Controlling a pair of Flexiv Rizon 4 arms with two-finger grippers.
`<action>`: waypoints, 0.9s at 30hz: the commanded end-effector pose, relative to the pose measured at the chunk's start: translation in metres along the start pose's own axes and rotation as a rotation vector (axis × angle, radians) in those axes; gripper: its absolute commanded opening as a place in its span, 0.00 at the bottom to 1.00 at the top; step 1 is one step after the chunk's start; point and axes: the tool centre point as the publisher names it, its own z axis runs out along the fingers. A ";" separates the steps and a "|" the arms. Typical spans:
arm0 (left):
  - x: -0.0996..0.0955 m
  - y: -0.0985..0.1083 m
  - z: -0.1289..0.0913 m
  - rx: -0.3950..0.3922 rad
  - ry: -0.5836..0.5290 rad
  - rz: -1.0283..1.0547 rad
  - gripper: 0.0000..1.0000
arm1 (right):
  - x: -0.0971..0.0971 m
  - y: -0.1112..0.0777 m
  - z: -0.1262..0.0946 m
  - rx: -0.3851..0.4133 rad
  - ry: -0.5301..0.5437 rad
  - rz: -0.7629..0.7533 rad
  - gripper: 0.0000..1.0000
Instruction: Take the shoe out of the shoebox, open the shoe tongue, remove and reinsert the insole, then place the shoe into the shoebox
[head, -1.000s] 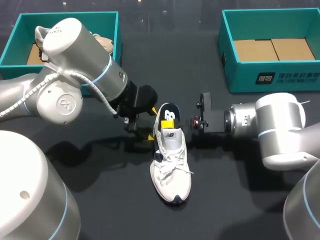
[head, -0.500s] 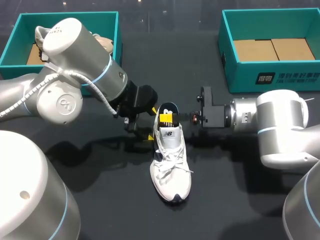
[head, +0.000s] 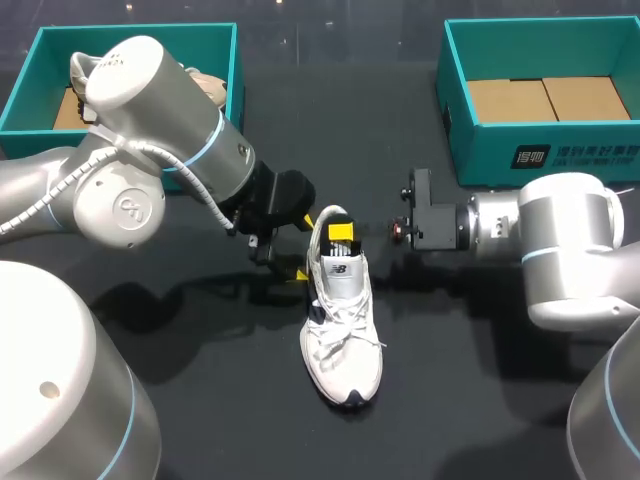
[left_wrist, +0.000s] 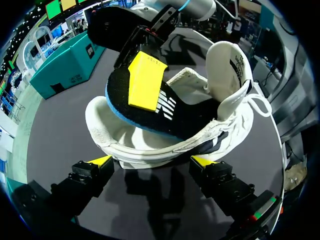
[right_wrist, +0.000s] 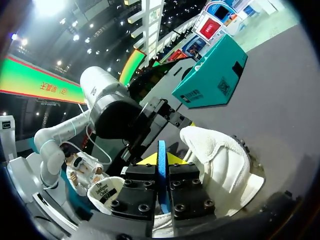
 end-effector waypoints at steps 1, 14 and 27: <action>0.000 0.000 0.000 0.000 -0.001 0.001 1.00 | -0.009 -0.019 0.005 -0.002 0.031 0.038 0.00; 0.000 0.000 0.000 0.000 -0.001 0.001 1.00 | 0.015 -0.011 0.006 -0.016 0.002 -0.037 0.45; 0.000 0.000 0.000 0.000 -0.001 0.001 1.00 | -0.004 0.006 0.005 -0.002 -0.014 -0.048 0.00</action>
